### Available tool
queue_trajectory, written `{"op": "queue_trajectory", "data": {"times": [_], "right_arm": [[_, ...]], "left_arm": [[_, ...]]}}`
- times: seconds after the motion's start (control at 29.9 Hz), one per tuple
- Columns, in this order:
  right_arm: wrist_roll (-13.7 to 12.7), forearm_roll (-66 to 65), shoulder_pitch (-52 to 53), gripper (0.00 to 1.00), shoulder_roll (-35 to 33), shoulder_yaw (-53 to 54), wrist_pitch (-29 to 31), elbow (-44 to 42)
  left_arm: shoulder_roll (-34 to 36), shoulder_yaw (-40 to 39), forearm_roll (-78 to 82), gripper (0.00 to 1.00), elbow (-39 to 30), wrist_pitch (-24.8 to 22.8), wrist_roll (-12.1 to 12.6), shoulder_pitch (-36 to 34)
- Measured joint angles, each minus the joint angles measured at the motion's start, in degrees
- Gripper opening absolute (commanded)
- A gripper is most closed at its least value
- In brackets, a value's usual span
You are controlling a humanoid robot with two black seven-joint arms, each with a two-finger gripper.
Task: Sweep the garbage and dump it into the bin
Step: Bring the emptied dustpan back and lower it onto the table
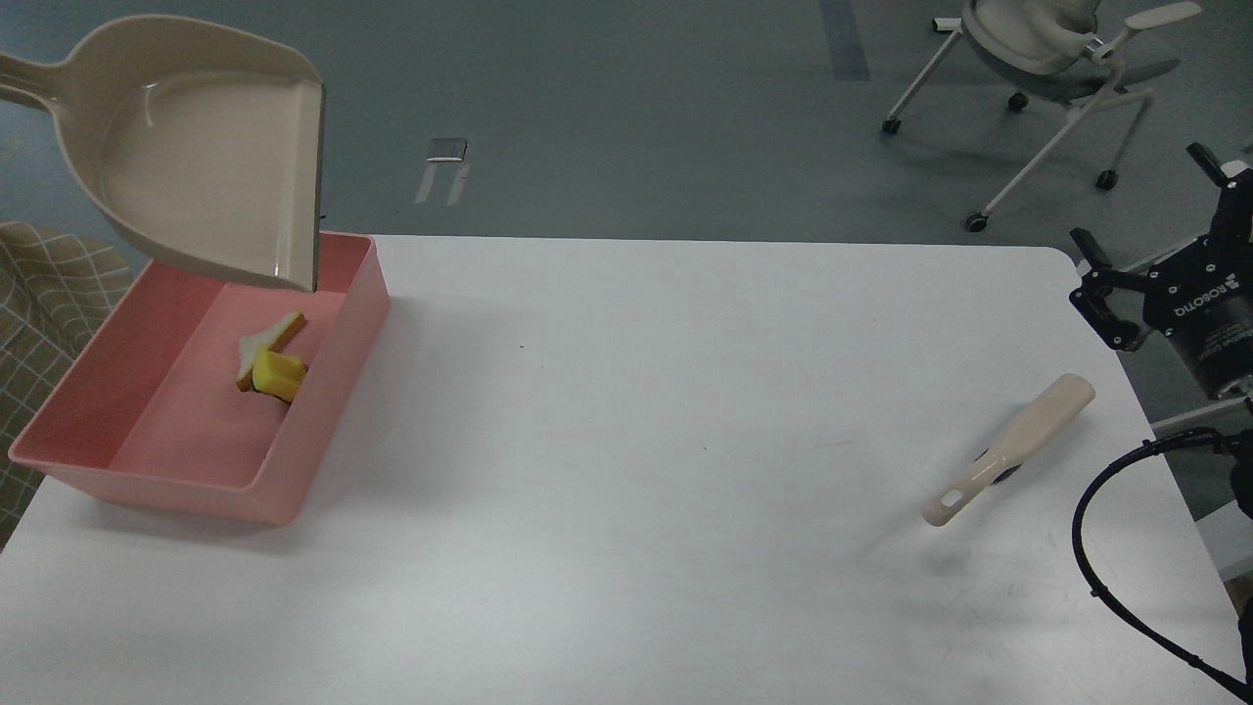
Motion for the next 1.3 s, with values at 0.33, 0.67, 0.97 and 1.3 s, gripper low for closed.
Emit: {"op": "queue_trajectory", "data": {"times": [0.33,0.67,0.97,1.3], "right_arm": [[-0.01,-0.06,2.97,1.0,-1.09,0.02,0.0,-0.07],[-0.07,-0.05,3.41,1.0,-1.14,-0.06,0.0,0.52],[-0.07,-0.03,2.48,1.0,-1.07,-0.09,0.0,0.64],[-0.05,-0.03,1.95,1.0,-1.08,-0.09,0.0,0.66]], "left_arm": [[-13.41,9.7,1.41,0.1,8.73,0.49,0.07,-16.67],[-25.07,32.86,1.52,0.1,18.0,4.59,0.11,-40.2],[-36.5,51.48,1.47,0.1,18.85,10.69,1.92,-52.54],[-46.99,62.8,1.52,0.1,18.88,18.1,3.14,-53.69]]}}
